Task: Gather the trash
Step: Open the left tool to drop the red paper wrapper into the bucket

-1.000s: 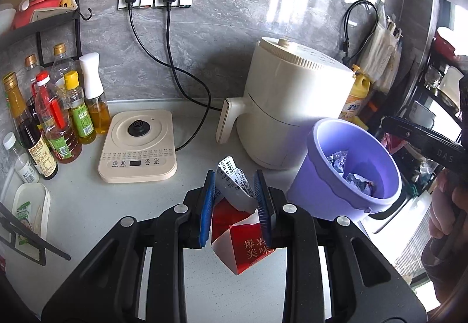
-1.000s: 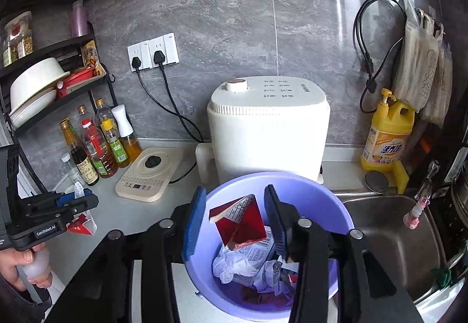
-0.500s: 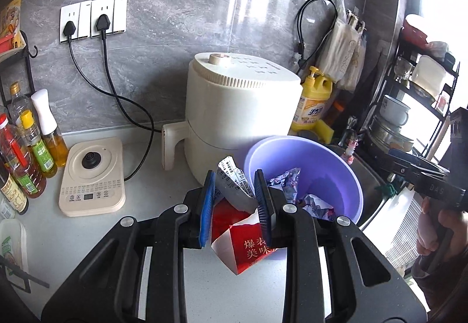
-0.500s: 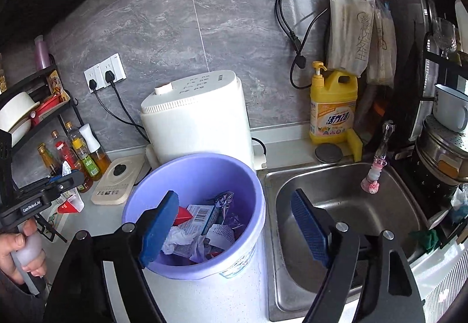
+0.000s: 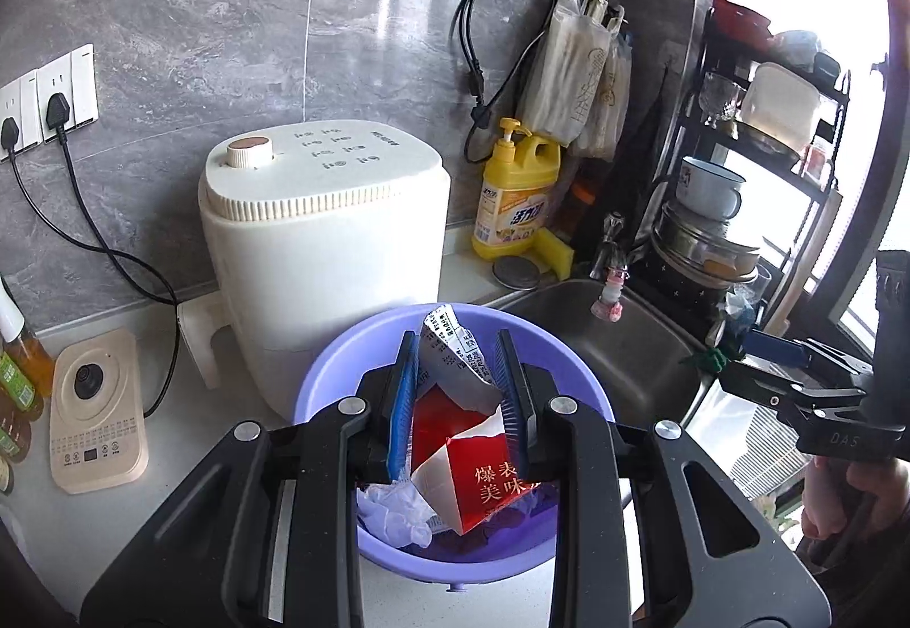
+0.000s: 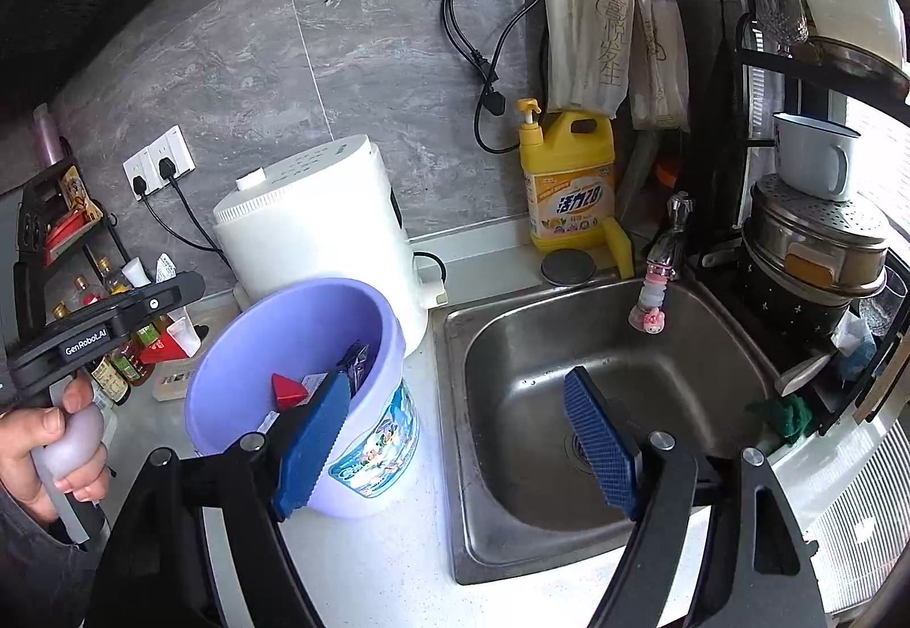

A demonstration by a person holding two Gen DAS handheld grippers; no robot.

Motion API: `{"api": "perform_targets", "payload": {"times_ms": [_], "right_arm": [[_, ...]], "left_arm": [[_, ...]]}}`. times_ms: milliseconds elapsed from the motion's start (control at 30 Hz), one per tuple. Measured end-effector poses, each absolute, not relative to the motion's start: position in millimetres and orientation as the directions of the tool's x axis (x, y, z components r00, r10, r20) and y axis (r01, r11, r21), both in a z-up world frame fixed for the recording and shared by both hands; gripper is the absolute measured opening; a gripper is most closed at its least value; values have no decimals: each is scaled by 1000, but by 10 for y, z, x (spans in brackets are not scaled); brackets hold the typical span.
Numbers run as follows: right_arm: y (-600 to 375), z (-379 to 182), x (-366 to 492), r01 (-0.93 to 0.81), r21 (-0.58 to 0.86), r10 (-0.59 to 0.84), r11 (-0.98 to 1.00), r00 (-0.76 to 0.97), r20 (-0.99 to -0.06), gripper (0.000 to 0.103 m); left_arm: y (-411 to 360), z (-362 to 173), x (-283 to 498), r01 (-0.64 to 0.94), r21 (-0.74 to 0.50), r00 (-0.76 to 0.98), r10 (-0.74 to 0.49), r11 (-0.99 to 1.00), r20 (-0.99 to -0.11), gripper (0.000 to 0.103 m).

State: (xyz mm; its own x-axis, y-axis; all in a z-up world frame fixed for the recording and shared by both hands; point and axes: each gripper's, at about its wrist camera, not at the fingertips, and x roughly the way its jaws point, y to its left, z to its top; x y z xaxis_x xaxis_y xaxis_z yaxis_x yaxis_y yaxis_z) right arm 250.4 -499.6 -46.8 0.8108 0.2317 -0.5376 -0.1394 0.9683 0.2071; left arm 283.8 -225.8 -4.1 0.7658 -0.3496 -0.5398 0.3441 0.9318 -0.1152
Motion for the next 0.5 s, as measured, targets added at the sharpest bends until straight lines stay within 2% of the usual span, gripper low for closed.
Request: {"api": "perform_targets", "payload": {"times_ms": [167, 200, 267, 500], "right_arm": [[-5203, -582, 2459, -120, 216, 224, 969, 795, -564, 77], [-5236, -600, 2456, -121, 216, 225, 969, 791, -569, 76], [-5304, -624, 2438, -133, 213, 234, 968, 784, -575, 77], [-5469, -666, 2481, -228, 228, 320, 946, 751, -577, 76]], "left_arm": [[-2487, -113, 2993, 346, -138, 751, -362, 928, -552, 28], [-2508, -121, 3019, 338, -151, 752, -363, 929, -551, 44], [-2507, -123, 3026, 293, -155, 775, -329, 944, -539, 66], [-2432, -158, 2931, 151, -164, 804, -218, 975, -554, 66]]}}
